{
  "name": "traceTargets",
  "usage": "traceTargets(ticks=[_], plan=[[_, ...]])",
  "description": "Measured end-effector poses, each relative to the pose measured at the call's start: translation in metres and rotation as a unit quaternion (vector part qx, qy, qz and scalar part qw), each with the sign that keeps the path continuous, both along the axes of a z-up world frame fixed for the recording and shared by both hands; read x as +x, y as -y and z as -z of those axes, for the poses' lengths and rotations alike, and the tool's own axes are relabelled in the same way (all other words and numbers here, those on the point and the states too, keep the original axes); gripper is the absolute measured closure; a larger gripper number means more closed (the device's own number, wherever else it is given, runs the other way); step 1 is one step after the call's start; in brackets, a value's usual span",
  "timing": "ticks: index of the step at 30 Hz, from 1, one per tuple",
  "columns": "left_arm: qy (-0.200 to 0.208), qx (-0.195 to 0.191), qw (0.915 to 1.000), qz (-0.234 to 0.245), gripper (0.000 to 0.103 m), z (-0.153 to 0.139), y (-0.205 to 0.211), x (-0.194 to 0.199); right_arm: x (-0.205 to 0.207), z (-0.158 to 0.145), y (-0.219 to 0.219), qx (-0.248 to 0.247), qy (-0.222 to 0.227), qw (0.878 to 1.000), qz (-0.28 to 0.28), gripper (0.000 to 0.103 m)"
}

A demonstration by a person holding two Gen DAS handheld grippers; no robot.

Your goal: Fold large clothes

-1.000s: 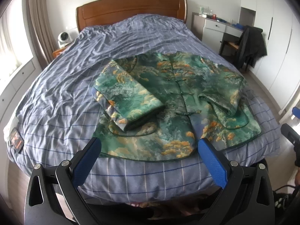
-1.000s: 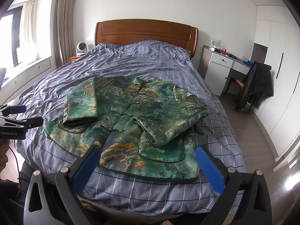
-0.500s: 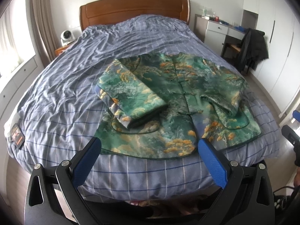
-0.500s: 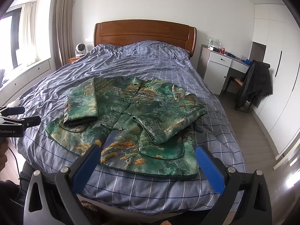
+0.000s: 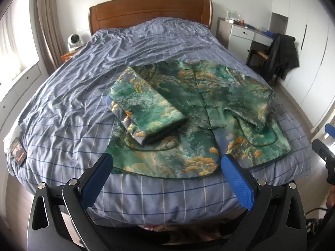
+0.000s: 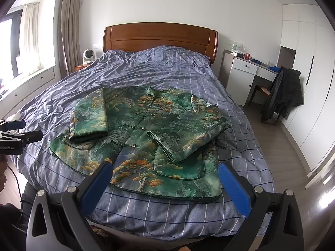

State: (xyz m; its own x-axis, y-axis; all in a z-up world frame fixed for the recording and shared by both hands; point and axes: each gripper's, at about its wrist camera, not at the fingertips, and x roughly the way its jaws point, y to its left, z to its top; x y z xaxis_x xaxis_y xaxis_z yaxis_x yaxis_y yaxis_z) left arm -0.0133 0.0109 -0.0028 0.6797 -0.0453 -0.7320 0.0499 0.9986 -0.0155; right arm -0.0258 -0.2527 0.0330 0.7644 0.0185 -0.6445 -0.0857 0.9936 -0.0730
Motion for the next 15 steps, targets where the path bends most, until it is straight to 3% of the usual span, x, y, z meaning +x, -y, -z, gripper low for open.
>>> traceTargets(ticks=[15], plan=[[0.004, 0.001, 1.0, 0.005, 0.0, -0.0014, 0.0012, 0.0022, 0.0009, -0.0011, -0.0005, -0.005, 0.004, 1.0, 0.012, 0.0]])
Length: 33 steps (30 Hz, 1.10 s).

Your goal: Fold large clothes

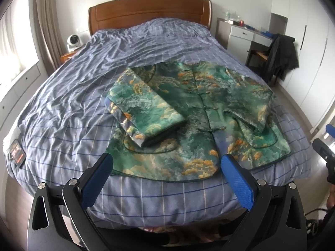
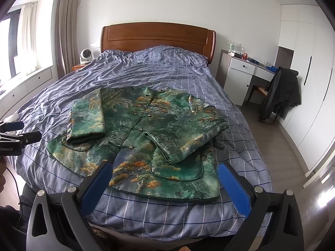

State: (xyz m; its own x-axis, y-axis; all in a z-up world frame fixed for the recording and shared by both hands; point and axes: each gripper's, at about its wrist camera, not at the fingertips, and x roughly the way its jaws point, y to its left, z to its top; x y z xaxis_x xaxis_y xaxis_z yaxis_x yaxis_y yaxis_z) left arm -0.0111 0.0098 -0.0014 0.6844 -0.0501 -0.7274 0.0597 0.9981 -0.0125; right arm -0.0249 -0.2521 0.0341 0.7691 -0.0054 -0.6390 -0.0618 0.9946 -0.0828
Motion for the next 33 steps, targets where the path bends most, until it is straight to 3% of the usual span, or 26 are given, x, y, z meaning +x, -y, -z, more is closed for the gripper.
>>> traceTargets(ticks=[33], plan=[[-0.002, 0.0, 0.9998, 0.018, 0.0, -0.007, 0.011, 0.008, 0.0, -0.01, 0.01, 0.006, -0.003, 1.0, 0.025, 0.0]])
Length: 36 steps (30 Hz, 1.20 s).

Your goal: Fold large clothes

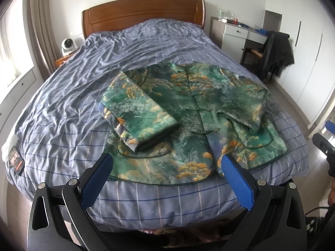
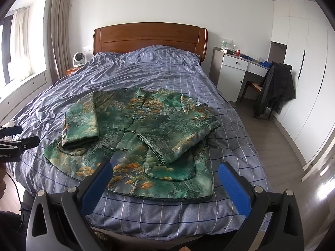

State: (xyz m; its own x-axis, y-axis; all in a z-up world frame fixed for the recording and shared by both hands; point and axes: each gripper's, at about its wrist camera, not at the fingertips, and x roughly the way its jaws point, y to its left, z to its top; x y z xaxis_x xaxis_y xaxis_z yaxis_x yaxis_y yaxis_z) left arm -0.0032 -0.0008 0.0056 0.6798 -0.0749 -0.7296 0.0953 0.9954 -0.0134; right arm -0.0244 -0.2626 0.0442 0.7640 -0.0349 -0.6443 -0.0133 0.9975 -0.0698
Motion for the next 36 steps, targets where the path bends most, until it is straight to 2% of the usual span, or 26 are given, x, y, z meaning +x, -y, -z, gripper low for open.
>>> traceTargets(ticks=[22, 32, 36], plan=[[-0.005, 0.002, 1.0, 0.001, 0.0, 0.002, -0.0005, 0.0015, 0.001, -0.0003, 0.0007, 0.0, 0.0, 1.0, -0.002, 0.0], [0.003, 0.018, 0.9998, 0.002, 0.0, 0.0052, 0.0018, -0.0005, 0.0029, -0.0002, -0.0023, 0.003, 0.005, 1.0, -0.005, 0.0], [-0.008, -0.003, 0.9999, 0.006, 0.0, 0.0081, -0.0035, 0.0014, 0.004, 0.0009, -0.0047, 0.003, 0.002, 1.0, -0.009, 0.0]])
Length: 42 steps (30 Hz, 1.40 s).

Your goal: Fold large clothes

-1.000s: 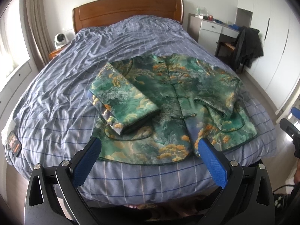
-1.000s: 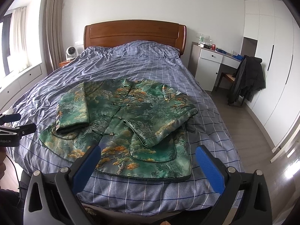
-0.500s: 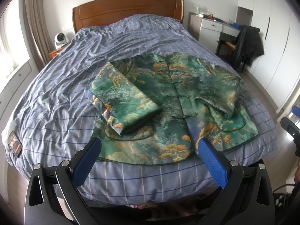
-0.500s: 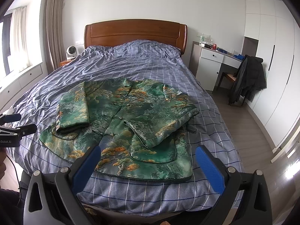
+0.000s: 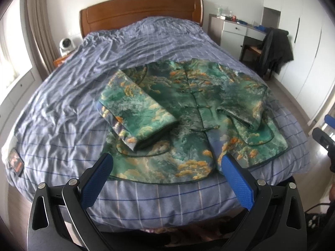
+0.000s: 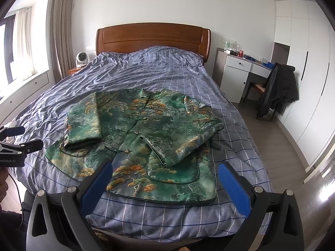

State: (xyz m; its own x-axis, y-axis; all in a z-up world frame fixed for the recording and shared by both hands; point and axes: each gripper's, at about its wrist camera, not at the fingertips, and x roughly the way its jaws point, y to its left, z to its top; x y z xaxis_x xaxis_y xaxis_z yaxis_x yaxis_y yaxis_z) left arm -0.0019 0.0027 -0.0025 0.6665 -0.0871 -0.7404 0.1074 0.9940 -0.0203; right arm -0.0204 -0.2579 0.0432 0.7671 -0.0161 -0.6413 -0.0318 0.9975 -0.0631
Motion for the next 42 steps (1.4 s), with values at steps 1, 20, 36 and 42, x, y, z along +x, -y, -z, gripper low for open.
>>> traceTargets(ticks=[1, 20, 36, 42], plan=[[-0.004, -0.007, 1.0, -0.002, 0.0, 0.002, -0.004, 0.001, 0.0, 0.0, -0.001, -0.001, 0.001, 1.0, -0.001, 0.0], [-0.16, -0.148, 0.9755, -0.027, 0.003, 0.164, -0.147, 0.119, 0.077, 0.12, 0.11, 0.038, -0.107, 0.99, -0.079, 0.0], [-0.187, -0.114, 0.9756, -0.015, 0.091, 0.163, -0.133, 0.118, 0.124, 0.201, 0.14, 0.171, -0.254, 0.951, -0.049, 0.078], [-0.165, -0.125, 0.9784, -0.006, 0.093, 0.139, -0.138, 0.097, 0.116, 0.172, 0.141, 0.154, -0.232, 0.959, -0.051, 0.09]])
